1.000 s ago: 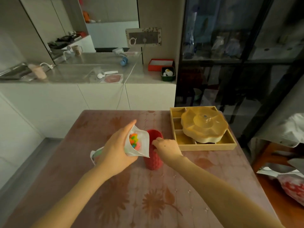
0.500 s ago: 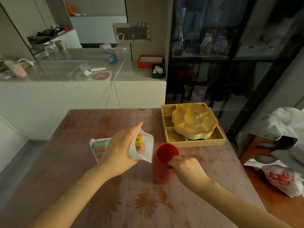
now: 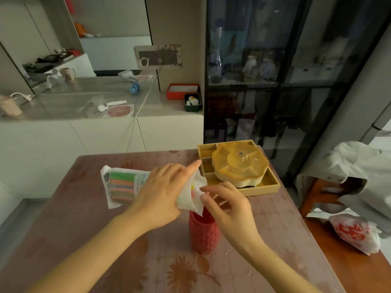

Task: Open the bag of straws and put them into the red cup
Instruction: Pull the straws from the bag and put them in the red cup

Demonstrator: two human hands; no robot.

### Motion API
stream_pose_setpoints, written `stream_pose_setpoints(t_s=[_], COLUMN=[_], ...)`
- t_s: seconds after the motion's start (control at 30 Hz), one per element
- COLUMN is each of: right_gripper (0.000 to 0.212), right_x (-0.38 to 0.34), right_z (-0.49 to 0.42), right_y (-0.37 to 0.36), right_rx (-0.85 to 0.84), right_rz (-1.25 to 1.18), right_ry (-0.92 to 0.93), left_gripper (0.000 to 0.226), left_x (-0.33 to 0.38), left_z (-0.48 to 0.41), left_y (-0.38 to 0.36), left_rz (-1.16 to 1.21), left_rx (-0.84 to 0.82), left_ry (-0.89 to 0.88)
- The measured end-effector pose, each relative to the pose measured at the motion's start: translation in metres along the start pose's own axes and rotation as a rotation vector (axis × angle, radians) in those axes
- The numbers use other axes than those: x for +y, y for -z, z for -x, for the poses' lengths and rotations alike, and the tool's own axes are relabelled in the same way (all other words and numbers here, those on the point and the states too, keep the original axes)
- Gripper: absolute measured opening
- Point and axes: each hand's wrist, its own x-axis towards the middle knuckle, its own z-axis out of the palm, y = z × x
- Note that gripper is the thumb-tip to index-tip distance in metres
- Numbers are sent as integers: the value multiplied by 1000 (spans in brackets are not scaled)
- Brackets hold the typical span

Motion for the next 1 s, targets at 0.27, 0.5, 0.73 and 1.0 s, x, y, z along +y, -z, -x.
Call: stream_pose_setpoints(t_s=[0.27, 0.5, 0.73, 1.0], right_gripper=[34, 19, 56, 56], right_x=[0, 1, 18, 24], right_z=[-15, -18, -27, -30], right_y=[-10, 4, -20, -14], right_rx=[28, 76, -198, -59], right_rz=[9, -842, -1604, -1675], right_ry=[-250, -614, -1014, -1064], left_gripper=[95, 89, 95, 95], left_x=[8, 5, 30, 42], left_z=[-12, -19, -53, -72], left_y=[-3, 5, 8, 15], left_rz=[-58, -68, -551, -675], left_rx=[-36, -71, -356, -508], left_ry=[-75, -33, -268, -314])
